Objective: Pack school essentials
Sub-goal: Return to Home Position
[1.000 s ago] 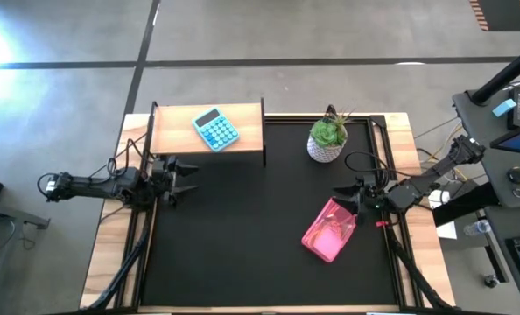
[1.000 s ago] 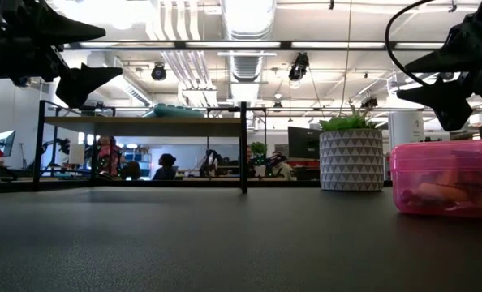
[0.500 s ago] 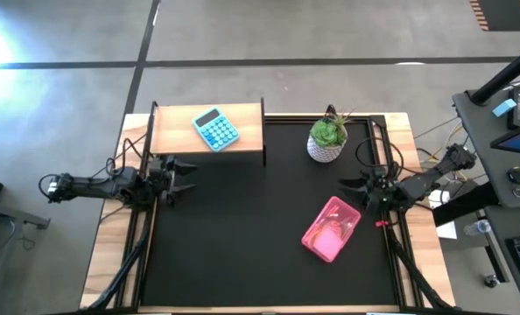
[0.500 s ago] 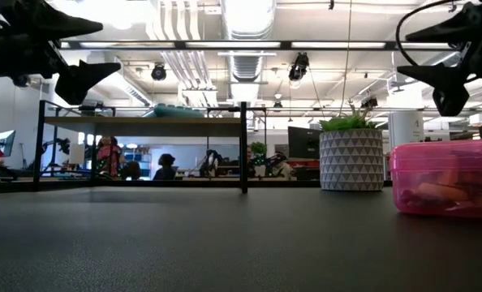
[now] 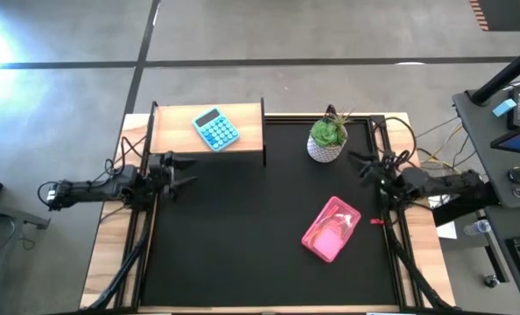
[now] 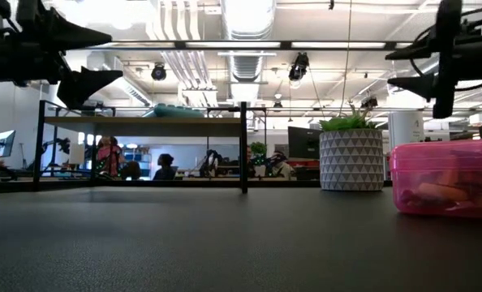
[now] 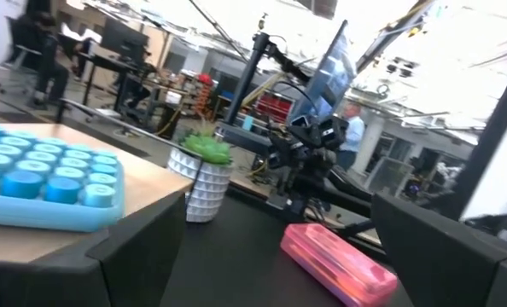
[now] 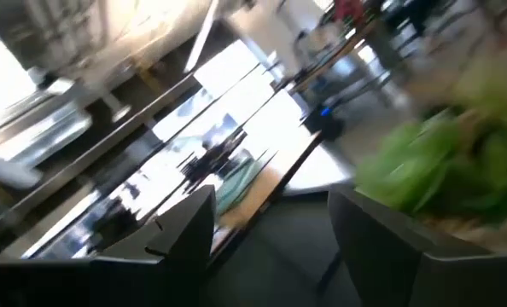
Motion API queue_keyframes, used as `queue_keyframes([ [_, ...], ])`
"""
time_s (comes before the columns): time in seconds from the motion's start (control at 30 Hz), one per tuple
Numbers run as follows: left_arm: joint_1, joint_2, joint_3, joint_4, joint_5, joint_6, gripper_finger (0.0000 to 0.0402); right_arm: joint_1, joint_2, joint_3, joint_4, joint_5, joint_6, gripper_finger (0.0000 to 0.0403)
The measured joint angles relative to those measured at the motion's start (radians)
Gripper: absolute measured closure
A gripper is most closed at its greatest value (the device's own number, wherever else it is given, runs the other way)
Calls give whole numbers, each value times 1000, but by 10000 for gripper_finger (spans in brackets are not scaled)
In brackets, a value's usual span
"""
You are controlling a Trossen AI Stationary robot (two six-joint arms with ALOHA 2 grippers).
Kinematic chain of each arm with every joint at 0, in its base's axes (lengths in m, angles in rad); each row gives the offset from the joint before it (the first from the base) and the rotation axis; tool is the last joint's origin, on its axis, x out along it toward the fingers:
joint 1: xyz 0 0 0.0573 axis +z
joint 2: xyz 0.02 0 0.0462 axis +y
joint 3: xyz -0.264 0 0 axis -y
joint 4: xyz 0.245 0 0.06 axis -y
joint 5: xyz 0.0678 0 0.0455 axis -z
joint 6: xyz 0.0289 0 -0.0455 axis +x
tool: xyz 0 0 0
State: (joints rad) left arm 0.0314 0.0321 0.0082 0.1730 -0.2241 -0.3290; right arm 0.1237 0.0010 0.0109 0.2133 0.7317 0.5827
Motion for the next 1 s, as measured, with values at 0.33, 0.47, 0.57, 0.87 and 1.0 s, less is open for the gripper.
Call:
queue_keyframes([
  [0.33, 121, -3, -1, 0, 0, 0, 45, -299, 0, 0, 0, 0, 0, 184],
  [0.47, 190, -3, -2, 0, 0, 0, 45, -406, 0, 0, 0, -1, 0, 184],
  [0.57, 252, -2, -2, 0, 0, 0, 45, -493, 0, 0, 1, -1, 0, 184],
  [0.87, 430, -2, -3, 0, -1, 0, 45, -730, 0, 0, 1, -1, 0, 184],
  [1.0, 491, -9, -3, 0, -1, 0, 45, -818, 0, 0, 0, -1, 0, 184],
])
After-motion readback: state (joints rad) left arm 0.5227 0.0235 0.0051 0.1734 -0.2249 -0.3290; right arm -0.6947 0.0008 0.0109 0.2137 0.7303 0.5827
